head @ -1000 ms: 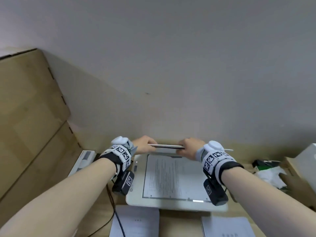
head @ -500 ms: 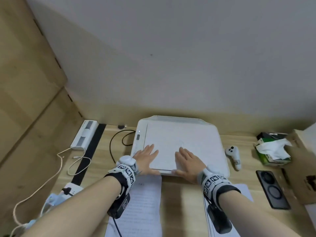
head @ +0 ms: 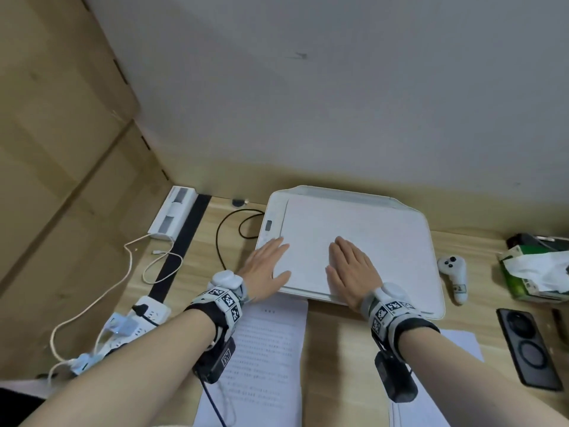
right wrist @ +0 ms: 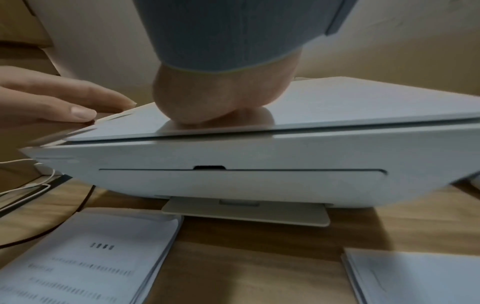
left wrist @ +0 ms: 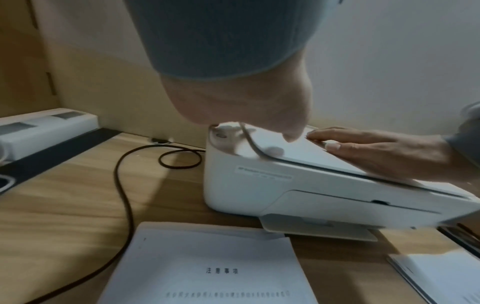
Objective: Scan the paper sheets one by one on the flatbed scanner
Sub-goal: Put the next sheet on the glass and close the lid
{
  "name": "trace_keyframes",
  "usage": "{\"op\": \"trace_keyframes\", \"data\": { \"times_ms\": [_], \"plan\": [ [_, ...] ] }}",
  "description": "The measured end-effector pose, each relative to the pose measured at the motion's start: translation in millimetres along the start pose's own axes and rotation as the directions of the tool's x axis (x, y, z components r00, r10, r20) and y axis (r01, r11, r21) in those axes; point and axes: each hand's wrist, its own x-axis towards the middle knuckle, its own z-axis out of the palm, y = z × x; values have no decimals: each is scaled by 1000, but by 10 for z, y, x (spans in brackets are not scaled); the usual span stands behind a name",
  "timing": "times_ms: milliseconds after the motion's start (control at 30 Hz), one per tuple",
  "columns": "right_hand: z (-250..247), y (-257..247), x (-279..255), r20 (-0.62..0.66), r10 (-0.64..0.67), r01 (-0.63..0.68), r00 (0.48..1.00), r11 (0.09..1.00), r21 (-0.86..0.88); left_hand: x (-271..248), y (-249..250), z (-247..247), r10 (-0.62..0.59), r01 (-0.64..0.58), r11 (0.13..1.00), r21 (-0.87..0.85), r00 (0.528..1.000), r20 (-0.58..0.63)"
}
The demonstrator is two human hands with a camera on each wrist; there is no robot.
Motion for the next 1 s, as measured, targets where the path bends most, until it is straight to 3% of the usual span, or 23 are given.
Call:
{"op": "trace_keyframes", "data": {
  "times_ms": [167,267,367,500,767,1000],
  "plan": [
    [68,-208,238,5,14,-15,1000,998,54,37,-183,-102,-266,239,950,-202,957,-116],
    [133,-254,301,-16,32,-31,999,998,56,152,-173,-89,-420,356,796,-490,907,-22],
    [162,-222,306,-44,24,-21,999,997,68,327,-123,-41,-533,388,596,-703,846,16],
    [170,-216,295,-88,30,-21,996,995,93,415,-18,-25,-591,361,445,-820,806,34],
    [194,-224,301,-105,35,-25,994,995,94,464,-43,17,-644,325,367,-872,765,14],
    [188,-224,300,-110,36,-27,993,996,86,439,-31,60,-648,317,409,-856,761,-28]
  ]
}}
